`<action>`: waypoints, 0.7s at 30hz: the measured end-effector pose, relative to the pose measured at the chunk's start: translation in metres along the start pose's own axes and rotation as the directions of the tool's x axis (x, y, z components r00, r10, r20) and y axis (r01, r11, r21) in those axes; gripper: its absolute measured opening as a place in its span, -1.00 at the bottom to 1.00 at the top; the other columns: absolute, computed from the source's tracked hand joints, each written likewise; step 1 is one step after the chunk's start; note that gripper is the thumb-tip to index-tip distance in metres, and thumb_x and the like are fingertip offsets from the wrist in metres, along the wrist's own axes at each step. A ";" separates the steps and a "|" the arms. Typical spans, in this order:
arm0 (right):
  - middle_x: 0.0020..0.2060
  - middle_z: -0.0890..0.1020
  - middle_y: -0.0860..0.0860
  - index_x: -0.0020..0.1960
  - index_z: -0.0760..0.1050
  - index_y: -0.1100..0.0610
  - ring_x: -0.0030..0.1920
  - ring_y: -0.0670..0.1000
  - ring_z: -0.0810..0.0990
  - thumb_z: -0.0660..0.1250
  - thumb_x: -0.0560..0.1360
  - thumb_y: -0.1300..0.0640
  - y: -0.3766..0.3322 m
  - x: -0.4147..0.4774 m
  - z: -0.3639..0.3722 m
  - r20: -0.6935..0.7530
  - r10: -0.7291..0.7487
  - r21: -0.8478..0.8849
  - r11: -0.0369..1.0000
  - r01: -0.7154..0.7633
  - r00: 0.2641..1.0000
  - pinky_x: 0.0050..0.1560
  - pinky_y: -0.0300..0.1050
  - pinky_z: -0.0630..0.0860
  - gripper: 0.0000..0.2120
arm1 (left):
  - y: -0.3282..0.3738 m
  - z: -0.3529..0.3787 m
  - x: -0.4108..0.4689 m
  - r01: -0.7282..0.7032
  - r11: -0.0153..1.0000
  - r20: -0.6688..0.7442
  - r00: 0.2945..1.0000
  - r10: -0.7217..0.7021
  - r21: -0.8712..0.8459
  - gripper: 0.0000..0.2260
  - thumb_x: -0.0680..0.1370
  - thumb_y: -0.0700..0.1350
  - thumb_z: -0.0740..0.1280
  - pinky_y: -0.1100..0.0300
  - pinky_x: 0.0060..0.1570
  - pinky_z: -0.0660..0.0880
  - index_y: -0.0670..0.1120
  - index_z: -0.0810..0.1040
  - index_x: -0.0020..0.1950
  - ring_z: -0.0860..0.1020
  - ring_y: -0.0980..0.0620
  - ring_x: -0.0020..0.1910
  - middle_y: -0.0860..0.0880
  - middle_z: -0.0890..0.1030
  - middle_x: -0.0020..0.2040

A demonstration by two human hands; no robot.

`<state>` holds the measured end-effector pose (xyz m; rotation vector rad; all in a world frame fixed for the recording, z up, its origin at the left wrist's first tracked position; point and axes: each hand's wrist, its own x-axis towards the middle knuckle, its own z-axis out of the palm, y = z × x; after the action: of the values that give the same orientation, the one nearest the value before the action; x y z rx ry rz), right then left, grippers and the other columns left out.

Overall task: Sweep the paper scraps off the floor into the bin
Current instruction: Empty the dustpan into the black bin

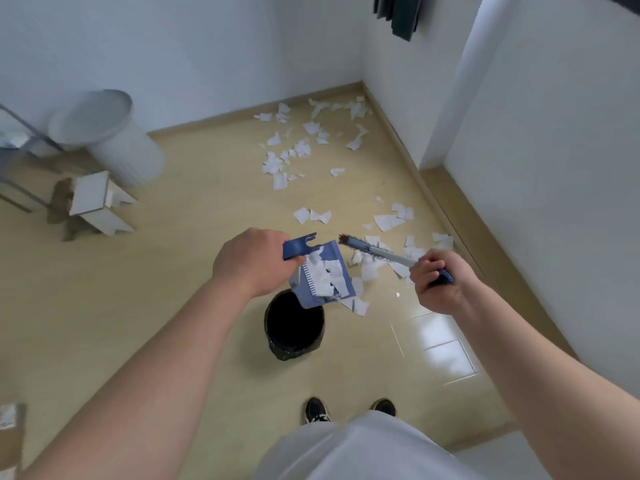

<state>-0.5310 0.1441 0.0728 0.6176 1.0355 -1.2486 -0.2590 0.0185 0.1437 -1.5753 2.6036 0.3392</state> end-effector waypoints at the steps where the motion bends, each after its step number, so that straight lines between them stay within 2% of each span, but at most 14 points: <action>1: -0.48 0.27 -0.15 -0.23 0.33 0.13 -0.69 -0.17 0.31 0.17 0.42 0.29 0.009 0.000 0.006 0.013 0.004 -0.041 0.999 -0.003 1.000 -0.74 -0.34 0.24 -0.90 | -0.009 -0.002 -0.006 0.020 1.000 -0.003 1.000 -0.020 -0.009 -0.64 0.52 0.23 0.31 0.19 -0.41 0.35 -0.01 0.43 -0.30 0.52 -0.04 -0.32 0.04 0.52 -0.33; 6: -0.53 0.28 -0.13 -0.18 0.35 0.15 -0.69 -0.15 0.28 0.16 0.42 0.26 0.044 0.001 0.035 0.020 0.035 -0.241 0.970 -0.029 0.999 -0.72 -0.35 0.24 -0.96 | -0.037 -0.010 -0.027 0.111 0.994 -0.040 0.993 -0.112 -0.019 -0.63 0.52 0.24 0.30 0.18 -0.38 0.39 -0.02 0.44 -0.30 0.53 -0.05 -0.31 0.03 0.53 -0.32; 12: -0.53 0.30 -0.06 -0.18 0.30 0.13 -0.66 -0.10 0.31 0.13 0.30 0.33 0.047 -0.001 0.058 0.090 0.108 -0.264 0.961 -0.081 0.990 -0.66 -0.35 0.34 -0.84 | -0.041 -0.018 -0.044 0.261 0.965 -0.074 0.963 -0.261 -0.007 -0.64 0.52 0.25 0.30 0.19 -0.40 0.35 0.00 0.47 -0.28 0.54 -0.03 -0.32 0.03 0.54 -0.33; 19: -0.56 0.26 -0.05 -0.15 0.28 0.10 -0.67 -0.10 0.28 0.10 0.22 0.36 0.005 0.015 0.065 0.090 0.201 -0.442 0.886 -0.142 0.975 -0.66 -0.39 0.30 -0.75 | 0.013 -0.011 -0.028 0.455 0.890 -0.089 0.888 -0.452 0.016 -0.62 0.51 0.27 0.29 0.21 -0.41 0.35 -0.01 0.51 -0.26 0.53 0.03 -0.34 0.04 0.56 -0.33; 21: -0.56 0.25 -0.06 -0.12 0.29 0.12 -0.66 -0.11 0.26 0.10 0.27 0.35 -0.019 0.018 0.057 0.095 0.229 -0.508 0.848 -0.151 0.969 -0.66 -0.39 0.27 -0.77 | 0.034 -0.006 -0.022 0.519 0.855 -0.084 0.852 -0.516 0.009 -0.63 0.52 0.27 0.29 0.22 -0.41 0.36 -0.02 0.53 -0.25 0.55 0.02 -0.33 0.04 0.56 -0.33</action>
<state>-0.5334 0.0828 0.0846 0.2100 1.0837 -0.7904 -0.2784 0.0518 0.1585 -2.2229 2.0875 0.1906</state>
